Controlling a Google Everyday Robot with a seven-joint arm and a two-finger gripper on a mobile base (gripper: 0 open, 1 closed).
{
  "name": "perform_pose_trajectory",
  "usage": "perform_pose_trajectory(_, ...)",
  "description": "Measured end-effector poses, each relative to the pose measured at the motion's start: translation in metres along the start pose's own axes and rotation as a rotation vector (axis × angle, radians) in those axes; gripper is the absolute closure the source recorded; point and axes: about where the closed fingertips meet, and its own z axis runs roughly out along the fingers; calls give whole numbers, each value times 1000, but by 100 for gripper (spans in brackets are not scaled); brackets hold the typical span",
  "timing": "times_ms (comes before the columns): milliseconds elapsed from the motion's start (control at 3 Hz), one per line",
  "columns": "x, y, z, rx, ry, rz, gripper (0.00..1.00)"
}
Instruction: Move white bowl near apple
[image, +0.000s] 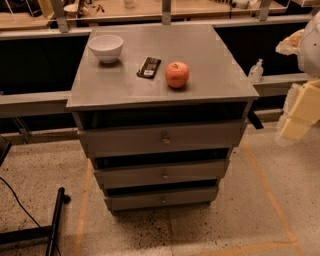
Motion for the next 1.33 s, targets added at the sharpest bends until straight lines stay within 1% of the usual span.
perform_pose_trajectory(333, -2, -2, 0, 6, -5, -8, 0)
perform_pose_trajectory(667, -32, -38, -1, 92, -74, -126, 0)
perform_pose_trajectory(1000, -95, -81, 7, 155, -234, -264, 0)
perform_pose_trajectory(1333, -162, -121, 35, 190, -429, -310, 0)
